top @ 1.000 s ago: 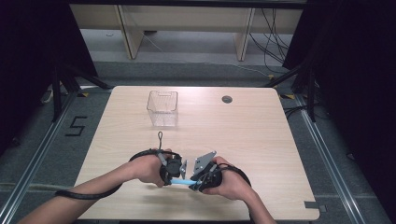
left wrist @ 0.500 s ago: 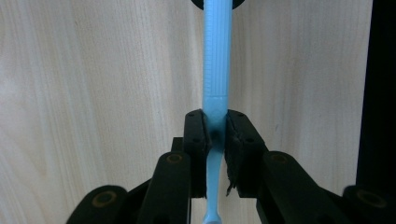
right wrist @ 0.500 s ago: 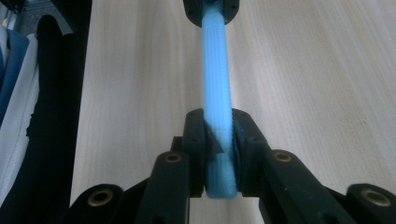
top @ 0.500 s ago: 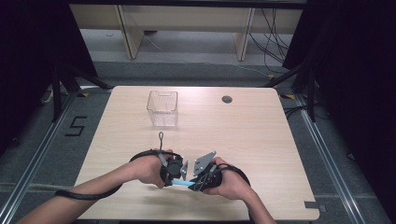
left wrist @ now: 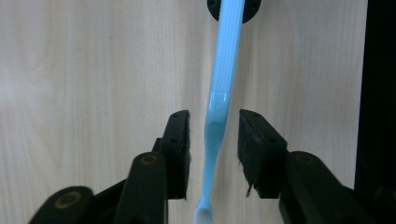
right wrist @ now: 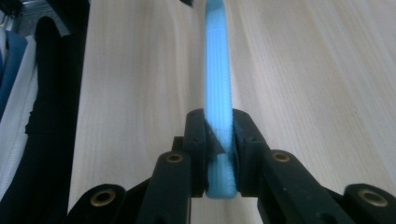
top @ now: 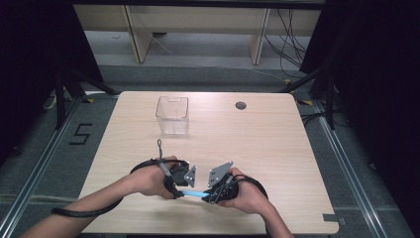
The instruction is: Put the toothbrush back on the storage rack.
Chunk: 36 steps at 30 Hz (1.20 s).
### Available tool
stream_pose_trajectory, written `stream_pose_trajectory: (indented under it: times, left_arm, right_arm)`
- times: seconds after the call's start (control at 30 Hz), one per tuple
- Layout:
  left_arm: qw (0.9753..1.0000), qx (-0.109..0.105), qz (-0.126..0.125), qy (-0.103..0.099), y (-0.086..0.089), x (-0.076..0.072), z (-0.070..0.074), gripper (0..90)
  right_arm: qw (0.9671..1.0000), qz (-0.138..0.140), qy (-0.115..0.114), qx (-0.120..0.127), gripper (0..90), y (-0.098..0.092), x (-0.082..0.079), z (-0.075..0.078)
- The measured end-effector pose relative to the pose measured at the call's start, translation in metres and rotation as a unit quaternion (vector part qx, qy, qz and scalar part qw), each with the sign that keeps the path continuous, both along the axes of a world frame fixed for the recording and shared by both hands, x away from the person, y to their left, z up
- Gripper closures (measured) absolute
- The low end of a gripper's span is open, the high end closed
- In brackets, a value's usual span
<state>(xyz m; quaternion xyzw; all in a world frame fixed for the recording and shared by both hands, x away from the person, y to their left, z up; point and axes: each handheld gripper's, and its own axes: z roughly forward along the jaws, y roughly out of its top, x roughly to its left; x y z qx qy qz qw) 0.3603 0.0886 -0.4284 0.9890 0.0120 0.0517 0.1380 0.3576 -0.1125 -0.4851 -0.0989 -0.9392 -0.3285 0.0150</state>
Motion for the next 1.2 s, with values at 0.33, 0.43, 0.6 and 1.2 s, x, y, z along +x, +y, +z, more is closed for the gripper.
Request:
stream_pose_trajectory:
  times: [0.33,0.43,0.6,1.2]
  left_arm:
    - [0.9932,-0.097,0.062,-0.018,0.030,-0.016,0.004,51.8]
    - [0.9905,-0.115,0.076,-0.005,0.034,-0.021,-0.001,50.9]
    - [0.9862,-0.134,0.097,0.000,0.040,-0.021,-0.010,48.5]
    - [0.9182,-0.307,0.250,0.007,0.059,-0.008,-0.040,39.0]
  right_arm:
    - [0.9975,-0.048,-0.039,0.035,78.7,-0.017,0.005,-0.001]
    - [0.9949,-0.068,-0.056,0.050,78.8,-0.020,0.006,-0.001]
    - [0.9909,-0.094,-0.062,0.073,78.7,-0.024,0.005,-0.001]
    - [0.9608,-0.190,-0.120,0.162,78.8,-0.033,-0.001,-0.004]
